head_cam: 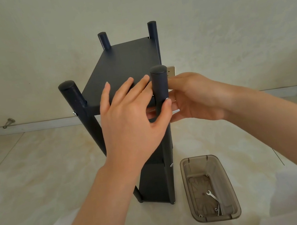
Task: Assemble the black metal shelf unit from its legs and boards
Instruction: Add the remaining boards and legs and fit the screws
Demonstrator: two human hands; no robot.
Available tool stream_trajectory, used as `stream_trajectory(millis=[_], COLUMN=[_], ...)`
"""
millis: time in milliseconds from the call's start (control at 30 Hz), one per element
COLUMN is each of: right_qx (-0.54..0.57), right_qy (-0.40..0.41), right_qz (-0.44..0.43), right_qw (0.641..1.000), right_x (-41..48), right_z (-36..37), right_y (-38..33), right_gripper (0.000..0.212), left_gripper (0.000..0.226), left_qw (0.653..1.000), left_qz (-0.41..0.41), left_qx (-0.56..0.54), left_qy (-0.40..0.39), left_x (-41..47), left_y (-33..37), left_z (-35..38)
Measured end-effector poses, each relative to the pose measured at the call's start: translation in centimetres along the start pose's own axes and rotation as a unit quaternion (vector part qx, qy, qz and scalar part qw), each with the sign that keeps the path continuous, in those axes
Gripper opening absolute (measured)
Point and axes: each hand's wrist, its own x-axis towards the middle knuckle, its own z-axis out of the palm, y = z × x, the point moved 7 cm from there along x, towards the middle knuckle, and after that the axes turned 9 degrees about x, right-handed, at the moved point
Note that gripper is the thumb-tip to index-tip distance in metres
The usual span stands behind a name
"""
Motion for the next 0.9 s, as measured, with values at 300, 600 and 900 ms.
stream_trajectory(millis=[300, 600, 900], right_qx=[0.0, -0.091, -0.21], right_qy=[0.034, 0.083, 0.165], right_qz=[0.007, 0.196, 0.325], right_qw=[0.999, 0.973, 0.907], right_x=[-0.4, 0.2, 0.4], right_z=[-1.1, -8.3, -13.3], right_y=[0.0, 8.5, 22.3], right_gripper=[0.034, 0.03, 0.019], left_gripper=[0.047, 0.045, 0.042], left_qw=[1.0, 0.999, 0.996], left_qz=[0.007, 0.006, 0.014], left_qx=[0.008, 0.013, 0.013], left_qy=[0.017, 0.04, 0.084], left_x=[-0.1, -0.3, -0.5], left_y=[-0.1, -0.1, -0.3], left_z=[0.2, 0.4, 0.5])
